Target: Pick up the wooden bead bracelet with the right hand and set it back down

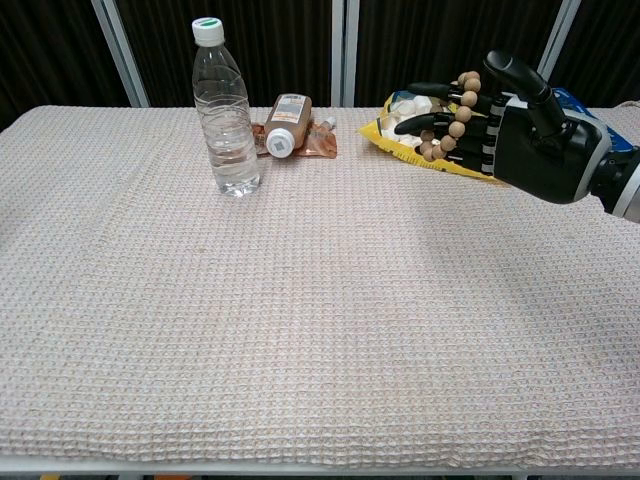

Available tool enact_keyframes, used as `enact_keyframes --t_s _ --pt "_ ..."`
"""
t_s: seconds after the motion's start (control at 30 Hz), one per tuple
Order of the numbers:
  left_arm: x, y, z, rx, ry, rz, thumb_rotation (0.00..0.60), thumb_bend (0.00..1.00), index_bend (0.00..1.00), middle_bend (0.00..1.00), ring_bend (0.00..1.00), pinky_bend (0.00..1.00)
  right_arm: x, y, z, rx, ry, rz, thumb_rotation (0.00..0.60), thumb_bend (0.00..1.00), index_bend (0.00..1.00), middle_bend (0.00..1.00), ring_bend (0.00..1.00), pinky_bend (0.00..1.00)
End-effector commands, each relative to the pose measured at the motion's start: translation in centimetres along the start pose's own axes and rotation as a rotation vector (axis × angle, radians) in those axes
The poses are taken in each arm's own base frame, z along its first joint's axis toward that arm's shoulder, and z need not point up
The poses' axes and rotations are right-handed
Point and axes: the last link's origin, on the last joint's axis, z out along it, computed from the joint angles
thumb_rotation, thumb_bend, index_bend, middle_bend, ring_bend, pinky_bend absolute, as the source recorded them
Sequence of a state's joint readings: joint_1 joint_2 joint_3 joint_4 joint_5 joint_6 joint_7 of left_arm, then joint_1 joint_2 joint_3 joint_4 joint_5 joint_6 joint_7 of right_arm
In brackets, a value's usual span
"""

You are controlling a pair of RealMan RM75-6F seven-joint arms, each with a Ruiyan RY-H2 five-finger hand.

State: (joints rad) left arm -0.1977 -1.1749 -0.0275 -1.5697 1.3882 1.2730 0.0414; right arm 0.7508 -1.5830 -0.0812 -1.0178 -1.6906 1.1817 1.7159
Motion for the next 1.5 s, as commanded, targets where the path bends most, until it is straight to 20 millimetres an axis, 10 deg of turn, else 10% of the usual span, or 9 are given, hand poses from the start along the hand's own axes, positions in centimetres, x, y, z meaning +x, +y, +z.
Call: enact_keyframes --t_s 0.03,0.57,1.5 --pt "0.0 0.0 0.0 0.001 -0.001 0.000 0.600 0.00 0.09 0.05 0.00 0.00 0.7 0.2 0.0 -0.084 0.000 -0.280 0.208 0.09 0.08 0.25 0.00 0.00" --pt "-0.1 -0.1 -0.3 0.007 -0.002 -0.009 0.600 0.00 0.09 0.05 0.00 0.00 -0.7 -0.3 3.3 -0.389 -0.222 -1.326 0.194 0.05 0.03 0.14 0.00 0.00" --pt "0.0 -0.1 -0.3 -0.004 0.015 -0.017 0.600 0.00 0.09 0.05 0.00 0.00 -0.4 -5.0 -2.7 -0.366 -0.137 -0.815 0.098 0.00 0.00 0.00 0.00 0.00"
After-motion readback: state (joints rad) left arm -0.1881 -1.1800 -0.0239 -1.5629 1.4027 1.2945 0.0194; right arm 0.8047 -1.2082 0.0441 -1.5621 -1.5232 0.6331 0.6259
